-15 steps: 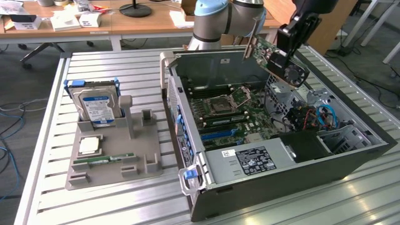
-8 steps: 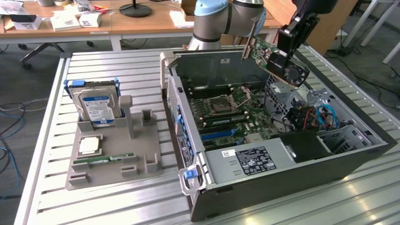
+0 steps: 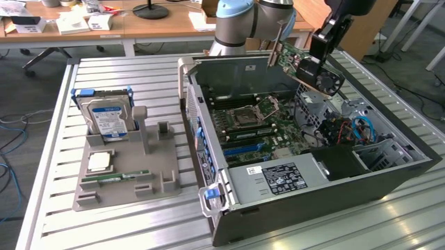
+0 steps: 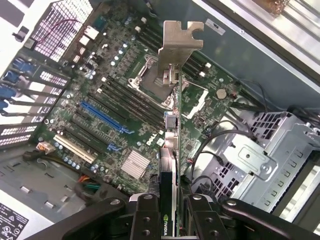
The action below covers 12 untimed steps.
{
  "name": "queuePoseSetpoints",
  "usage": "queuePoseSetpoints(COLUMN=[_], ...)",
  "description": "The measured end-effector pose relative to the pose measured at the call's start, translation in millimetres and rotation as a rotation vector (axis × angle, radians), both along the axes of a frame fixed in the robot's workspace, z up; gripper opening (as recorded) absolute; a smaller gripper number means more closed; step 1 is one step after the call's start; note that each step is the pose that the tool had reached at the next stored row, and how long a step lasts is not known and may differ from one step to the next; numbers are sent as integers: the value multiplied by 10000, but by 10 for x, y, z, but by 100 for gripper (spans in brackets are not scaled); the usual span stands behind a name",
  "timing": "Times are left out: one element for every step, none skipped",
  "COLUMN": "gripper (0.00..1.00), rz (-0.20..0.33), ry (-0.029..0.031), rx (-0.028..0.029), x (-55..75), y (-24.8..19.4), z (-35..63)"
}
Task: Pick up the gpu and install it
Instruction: 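Insert the gpu into the slot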
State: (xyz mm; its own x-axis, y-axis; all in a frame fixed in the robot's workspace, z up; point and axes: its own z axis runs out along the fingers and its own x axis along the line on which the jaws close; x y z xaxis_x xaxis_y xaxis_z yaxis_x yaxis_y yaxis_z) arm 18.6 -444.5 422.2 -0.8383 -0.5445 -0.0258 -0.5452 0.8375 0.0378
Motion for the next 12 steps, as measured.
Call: queuePoseSetpoints(gripper=[26, 26, 26, 26, 26, 26, 26, 26, 26, 26, 26, 26], rz=[81, 163, 249, 340, 439, 556, 685, 825, 971, 1131, 1285, 1446], ry=[0, 0, 1, 0, 0, 0, 0, 0, 0, 0, 0, 0], rx=[0, -1, 0, 0, 0, 0, 0, 1, 1, 0, 0, 0], x=[0, 0, 0, 0, 0, 0, 0, 0, 0, 0, 0, 0], y=[0, 0, 0, 1, 1, 1, 1, 1, 2, 2, 2, 2], z=[0, 0, -1, -2, -2, -2, -3, -4, -4, -4, -5, -5])
